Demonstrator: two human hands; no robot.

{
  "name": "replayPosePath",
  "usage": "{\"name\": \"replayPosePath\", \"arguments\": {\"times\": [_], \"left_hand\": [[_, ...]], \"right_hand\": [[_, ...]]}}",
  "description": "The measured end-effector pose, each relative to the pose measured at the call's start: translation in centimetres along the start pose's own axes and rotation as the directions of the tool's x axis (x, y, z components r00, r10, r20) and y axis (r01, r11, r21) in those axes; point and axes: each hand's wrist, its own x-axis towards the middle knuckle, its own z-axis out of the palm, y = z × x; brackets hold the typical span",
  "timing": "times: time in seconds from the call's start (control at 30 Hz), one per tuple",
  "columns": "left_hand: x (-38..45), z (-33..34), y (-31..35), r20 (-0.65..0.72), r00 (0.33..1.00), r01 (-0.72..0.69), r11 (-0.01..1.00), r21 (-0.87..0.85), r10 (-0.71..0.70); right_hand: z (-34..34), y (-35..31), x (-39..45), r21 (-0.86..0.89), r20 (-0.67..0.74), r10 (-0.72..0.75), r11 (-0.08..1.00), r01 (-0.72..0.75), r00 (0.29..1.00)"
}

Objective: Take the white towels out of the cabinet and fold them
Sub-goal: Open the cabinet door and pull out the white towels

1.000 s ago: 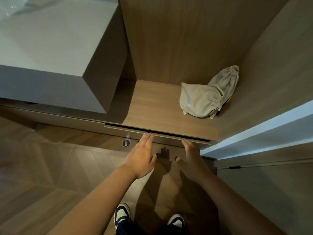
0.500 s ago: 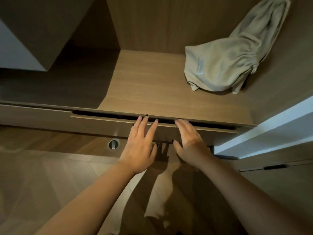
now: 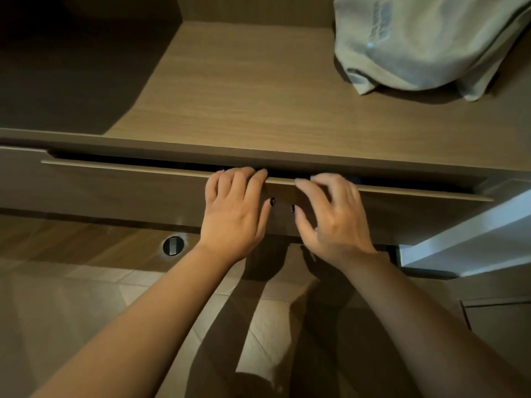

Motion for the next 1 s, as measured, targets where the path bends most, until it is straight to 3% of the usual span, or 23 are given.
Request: {"name": "replayPosePath", "arguments": {"times": [0.13,0.27,0.43,0.5,0.6,0.83,1.0], "left_hand": [[-0.2,0.7,0.5,-0.07,0.997,0.022,0.999,0.026,-0.02],[0.1,0.6,0.4,-0.095,0.995,0.041,0.997,0.06,-0.035],[1.0,-2.2,-0.6,0.101,0.993,-0.059,0.998,0.038,0.055],[1.6,-3.5,-1.5,0.323,0.945,-0.053,0.998,-0.029,0.059],[2.5,-4.5,-2.0,0.628,0.778,0.023,0.996,-0.083,0.034],[-0.2,-3.9,-1.6,0.756,0.653,-0.077,0.997,0.005,0.047],[-5.3,-2.7,-0.8,0.76,0.638,-0.151,0.988,-0.036,0.125]], "right_hand": [[-0.4,-0.1,1.3,-0.117,0.169,0.146,0.985,-0.127,0.975],[-0.2,-1.1,1.5,-0.279,0.254,0.192,0.953,-0.118,0.948],[-1.0,-1.5,2.3,-0.271,0.369,0.279,0.945,-0.184,0.887],[-1.5,-1.6,2.4,-0.248,0.459,0.329,0.939,-0.237,0.825],[-1.9,-2.0,1.8,-0.257,0.597,0.352,0.935,-0.244,0.721],[-2.7,-3.8,0.0,-0.264,0.767,0.41,0.902,-0.34,0.493],[-1.8,-5.5,-4.6,-0.302,0.812,0.407,0.906,-0.296,0.418]]}}
